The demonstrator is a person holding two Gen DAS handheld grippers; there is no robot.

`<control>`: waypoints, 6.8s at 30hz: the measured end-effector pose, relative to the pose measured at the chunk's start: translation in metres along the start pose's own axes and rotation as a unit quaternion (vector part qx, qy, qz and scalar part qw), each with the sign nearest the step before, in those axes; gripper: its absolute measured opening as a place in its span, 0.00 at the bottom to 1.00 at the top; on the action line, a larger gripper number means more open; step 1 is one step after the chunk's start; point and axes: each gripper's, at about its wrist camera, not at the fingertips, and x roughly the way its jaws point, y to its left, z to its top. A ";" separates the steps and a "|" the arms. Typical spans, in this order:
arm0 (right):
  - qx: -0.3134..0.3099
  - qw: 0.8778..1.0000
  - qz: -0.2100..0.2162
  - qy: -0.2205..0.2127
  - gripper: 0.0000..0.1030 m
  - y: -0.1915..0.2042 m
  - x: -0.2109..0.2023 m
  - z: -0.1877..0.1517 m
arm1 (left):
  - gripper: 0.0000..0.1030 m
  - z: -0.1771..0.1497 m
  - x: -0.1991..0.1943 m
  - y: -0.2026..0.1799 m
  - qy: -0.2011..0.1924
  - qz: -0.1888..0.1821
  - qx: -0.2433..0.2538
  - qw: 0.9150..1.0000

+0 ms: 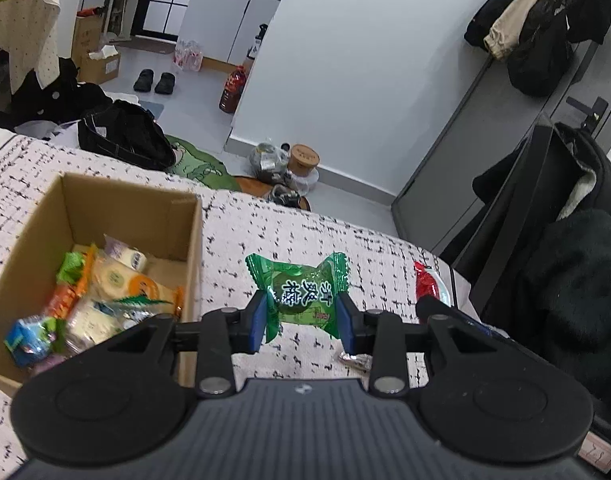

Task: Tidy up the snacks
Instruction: 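Carry the green candy and red-white bar over the cardboard box, then open both tools to drop the green candy and red-white bar into the box, then move both tools back over the blue candy and clear-wrapped bar, then grasp the blue candy with the left tool while the right tool grasps the clear-wrapped bar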

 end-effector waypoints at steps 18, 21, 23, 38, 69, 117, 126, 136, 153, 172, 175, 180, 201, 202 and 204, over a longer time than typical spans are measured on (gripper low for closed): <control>-0.011 0.999 0.047 0.001 0.19 0.047 0.026 0.011 | 0.34 0.028 -0.028 0.058 -0.030 0.046 -0.017 0.998; -0.022 0.998 0.058 0.005 0.19 0.061 0.029 0.010 | 0.34 0.033 -0.030 0.073 -0.033 0.060 -0.023 0.997; -0.028 0.998 0.064 0.007 0.19 0.069 0.033 0.011 | 0.34 0.037 -0.030 0.083 -0.033 0.069 -0.027 0.997; -0.049 0.993 0.096 0.036 0.19 0.109 0.060 0.009 | 0.38 0.062 -0.014 0.126 -0.033 0.110 -0.038 0.993; 0.001 0.998 0.043 0.046 0.53 0.062 0.034 0.008 | 0.73 0.038 -0.025 0.099 -0.017 0.104 -0.017 0.994; 0.041 0.994 -0.006 0.098 1.00 -0.045 -0.058 -0.066 | 0.93 -0.060 -0.018 -0.009 0.054 0.039 0.075 0.995; 0.053 0.993 -0.026 0.098 1.00 -0.066 -0.068 -0.072 | 0.91 -0.077 -0.008 -0.025 0.083 0.018 0.070 0.994; 0.043 0.994 -0.047 0.084 1.00 -0.077 -0.077 -0.071 | 0.87 -0.095 0.010 -0.036 0.109 0.010 0.060 0.992; 0.062 0.993 -0.052 0.089 1.00 -0.091 -0.080 -0.075 | 0.59 -0.127 0.043 -0.043 0.171 0.004 0.041 0.984; 0.038 0.993 -0.048 0.098 0.98 -0.077 -0.057 -0.072 | 0.29 -0.121 0.056 -0.036 0.150 0.019 0.044 0.987; 0.030 0.994 -0.045 0.097 0.94 -0.074 -0.050 -0.069 | 0.29 -0.110 0.052 -0.033 0.136 0.020 0.044 0.989; 0.012 0.995 -0.037 0.095 0.83 -0.066 -0.035 -0.064 | 0.29 -0.090 0.045 -0.029 0.113 0.020 0.042 0.992; -0.040 0.993 -0.023 0.105 0.55 -0.043 0.027 -0.044 | 0.29 -0.038 0.030 -0.011 0.050 0.025 0.032 0.998; -0.041 0.994 -0.023 0.103 0.55 -0.042 0.031 -0.043 | 0.29 -0.036 0.030 -0.010 0.049 0.025 0.036 0.998; -0.042 0.994 -0.021 0.101 0.55 -0.040 0.037 -0.042 | 0.29 -0.034 0.030 -0.009 0.049 0.025 0.040 0.998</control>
